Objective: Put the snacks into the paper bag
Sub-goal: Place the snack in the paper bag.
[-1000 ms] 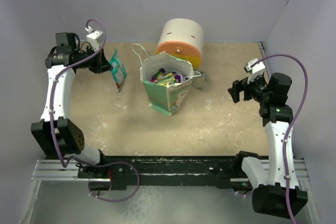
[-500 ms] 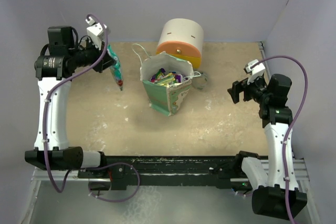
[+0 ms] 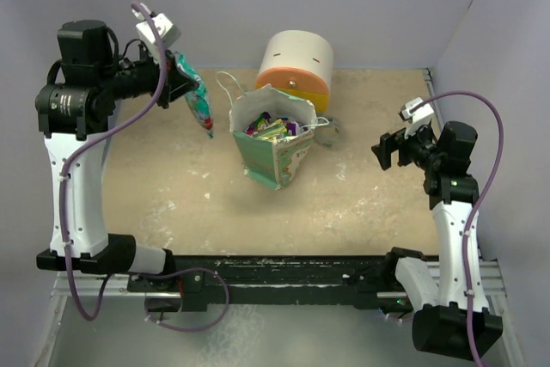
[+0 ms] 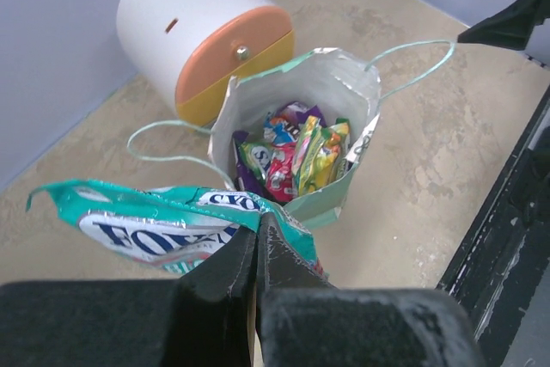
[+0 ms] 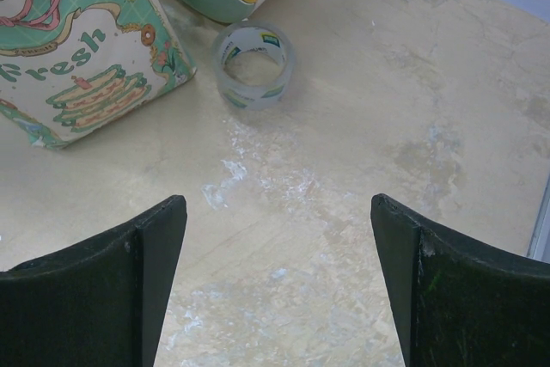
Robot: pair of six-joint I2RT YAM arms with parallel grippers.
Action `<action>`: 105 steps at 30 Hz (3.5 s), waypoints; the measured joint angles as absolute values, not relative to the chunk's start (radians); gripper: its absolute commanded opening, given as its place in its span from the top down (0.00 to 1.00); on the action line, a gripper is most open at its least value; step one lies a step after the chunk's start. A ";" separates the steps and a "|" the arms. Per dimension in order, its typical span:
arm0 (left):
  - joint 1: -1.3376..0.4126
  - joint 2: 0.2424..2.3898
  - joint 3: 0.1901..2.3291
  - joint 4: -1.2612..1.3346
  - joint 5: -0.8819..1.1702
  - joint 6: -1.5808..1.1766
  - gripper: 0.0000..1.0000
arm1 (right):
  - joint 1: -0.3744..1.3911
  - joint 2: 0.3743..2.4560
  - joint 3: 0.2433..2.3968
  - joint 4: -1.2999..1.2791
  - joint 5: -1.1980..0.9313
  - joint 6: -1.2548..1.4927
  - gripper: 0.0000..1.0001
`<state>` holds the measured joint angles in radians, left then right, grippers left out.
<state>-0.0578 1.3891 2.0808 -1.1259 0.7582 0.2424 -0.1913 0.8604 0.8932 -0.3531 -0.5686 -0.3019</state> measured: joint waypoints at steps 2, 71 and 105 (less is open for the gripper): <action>-0.088 1.415 2.126 -1.140 0.759 0.244 1.00 | -0.191 0.860 0.893 -0.353 -0.569 -0.302 0.10; -0.487 1.506 1.510 -0.202 0.470 -0.618 0.85 | -0.263 0.850 0.875 -0.345 -0.569 -0.287 0.09; -0.530 1.715 1.616 -0.509 0.521 -0.131 0.68 | -0.263 0.850 0.857 -0.335 -0.572 -0.287 0.09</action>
<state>-0.5301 1.7149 1.6157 -0.5091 0.5205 -0.1314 -0.2630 0.8505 0.8574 -0.3347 -0.5716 -0.2867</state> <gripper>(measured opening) 0.325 0.911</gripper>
